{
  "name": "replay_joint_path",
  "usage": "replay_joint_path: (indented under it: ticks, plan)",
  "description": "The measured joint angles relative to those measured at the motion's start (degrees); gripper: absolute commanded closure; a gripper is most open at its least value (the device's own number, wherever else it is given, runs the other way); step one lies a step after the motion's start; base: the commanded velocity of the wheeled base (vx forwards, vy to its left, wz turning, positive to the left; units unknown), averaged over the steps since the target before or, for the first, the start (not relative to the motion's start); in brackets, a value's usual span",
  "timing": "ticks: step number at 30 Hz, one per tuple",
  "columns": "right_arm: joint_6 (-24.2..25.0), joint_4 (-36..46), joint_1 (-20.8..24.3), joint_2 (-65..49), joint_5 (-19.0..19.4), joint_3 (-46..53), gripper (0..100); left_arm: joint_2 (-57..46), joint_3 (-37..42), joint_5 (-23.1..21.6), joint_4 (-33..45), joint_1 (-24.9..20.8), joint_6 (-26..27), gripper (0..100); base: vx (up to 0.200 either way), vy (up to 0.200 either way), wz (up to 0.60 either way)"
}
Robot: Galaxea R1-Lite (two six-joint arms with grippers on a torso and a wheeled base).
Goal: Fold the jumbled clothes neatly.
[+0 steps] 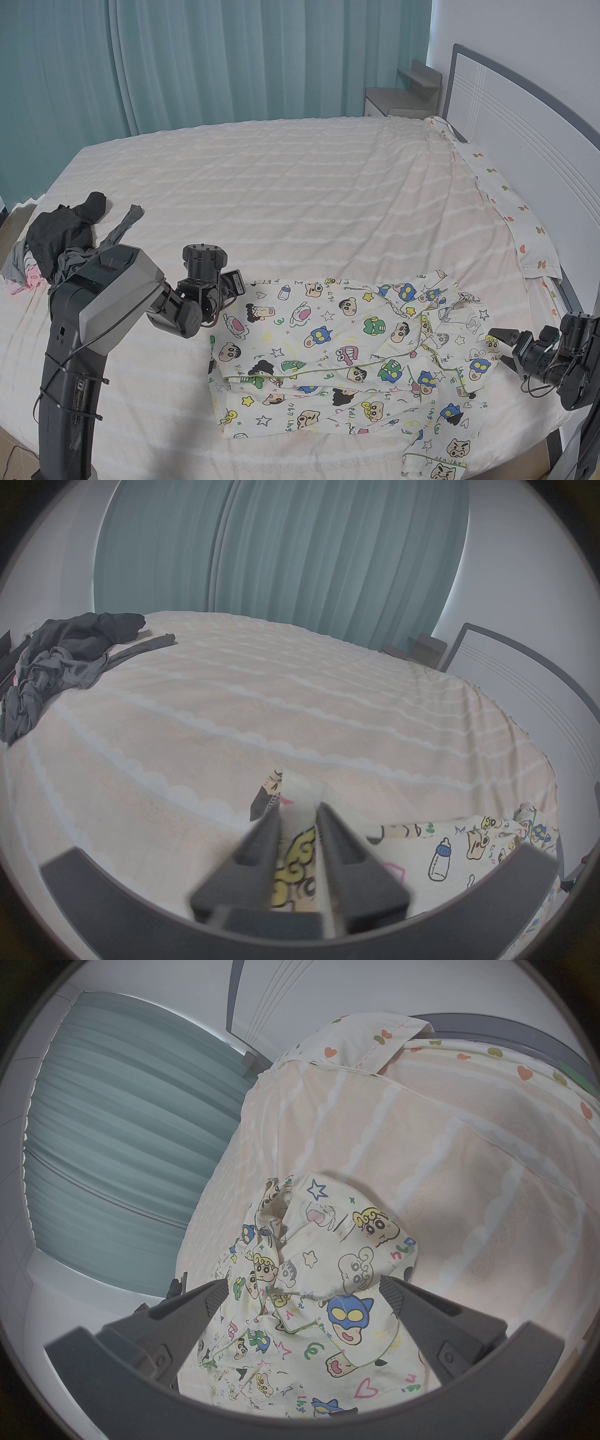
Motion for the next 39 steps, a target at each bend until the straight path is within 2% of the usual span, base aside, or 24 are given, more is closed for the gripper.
replay_joint_path:
  ticks: [11, 14, 18, 24, 32, 39]
  plan:
    - [0.0, 0.0, 0.0, 0.2, 0.0, 0.1, 0, -2.4, 2.3, 3.8, -0.1, 1.9, -0.1, 0, 0.0, 0.0, 0.0]
    - [0.0, 0.0, 0.0, 0.4, 0.0, 0.0, 0, -5.4, 6.3, 4.0, 0.2, 2.1, -1.4, 0, 0.0, 0.0, 0.0]
    - [0.0, 0.0, 0.0, 0.6, 0.0, 0.0, 0, -11.0, 15.7, 2.6, 0.5, 1.4, -4.0, 0, 0.0, 0.0, 0.0]
    - [0.0, 0.0, 0.0, 0.7, 0.0, 0.0, 0, -20.4, 32.2, -2.7, 0.3, -2.4, -6.0, 0, 0.0, 0.0, 0.0]
    - [0.0, 0.0, 0.2, 0.7, -0.1, 0.1, 0, -31.5, 54.3, -8.2, 0.1, -12.4, -7.3, 0, 0.0, 0.0, 0.0]
    - [0.0, 0.0, 0.3, 0.6, -0.1, 0.1, 0, -36.3, 64.4, -12.1, -0.3, -18.2, -7.8, 0, 0.0, 0.0, 0.0]
